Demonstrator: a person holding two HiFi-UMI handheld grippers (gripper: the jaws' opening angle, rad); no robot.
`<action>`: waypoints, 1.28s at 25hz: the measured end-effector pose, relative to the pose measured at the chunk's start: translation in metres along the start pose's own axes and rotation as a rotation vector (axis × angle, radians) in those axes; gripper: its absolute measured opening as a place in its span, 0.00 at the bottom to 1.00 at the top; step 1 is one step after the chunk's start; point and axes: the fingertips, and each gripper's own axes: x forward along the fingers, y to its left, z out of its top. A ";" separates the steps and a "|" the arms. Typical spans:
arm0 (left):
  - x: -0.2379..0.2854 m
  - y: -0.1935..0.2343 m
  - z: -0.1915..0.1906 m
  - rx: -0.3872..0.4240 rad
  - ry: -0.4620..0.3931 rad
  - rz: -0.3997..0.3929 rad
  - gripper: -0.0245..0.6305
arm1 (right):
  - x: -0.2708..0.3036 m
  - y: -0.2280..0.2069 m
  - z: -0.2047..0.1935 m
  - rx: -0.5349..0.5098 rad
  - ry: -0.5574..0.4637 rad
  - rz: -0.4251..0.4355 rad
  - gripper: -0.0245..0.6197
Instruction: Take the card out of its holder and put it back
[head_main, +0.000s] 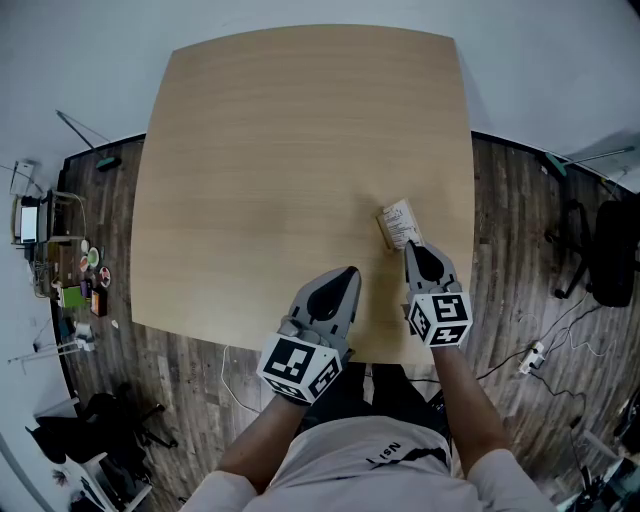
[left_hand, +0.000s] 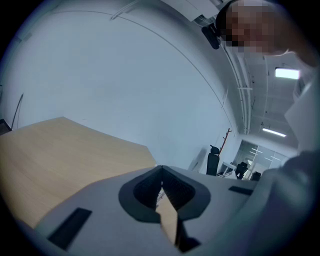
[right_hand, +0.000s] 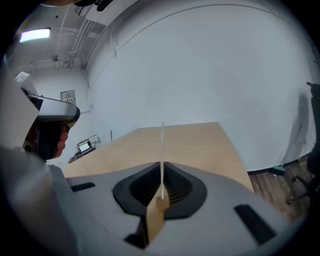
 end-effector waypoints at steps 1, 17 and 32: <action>0.000 0.000 0.000 0.001 0.000 0.000 0.06 | 0.001 0.000 -0.002 -0.001 0.007 0.001 0.08; -0.004 -0.010 -0.005 0.011 0.000 0.002 0.06 | -0.005 0.000 -0.004 -0.016 0.037 0.034 0.08; -0.026 -0.095 0.005 0.074 -0.025 -0.018 0.06 | -0.097 0.019 0.074 -0.032 -0.098 0.120 0.06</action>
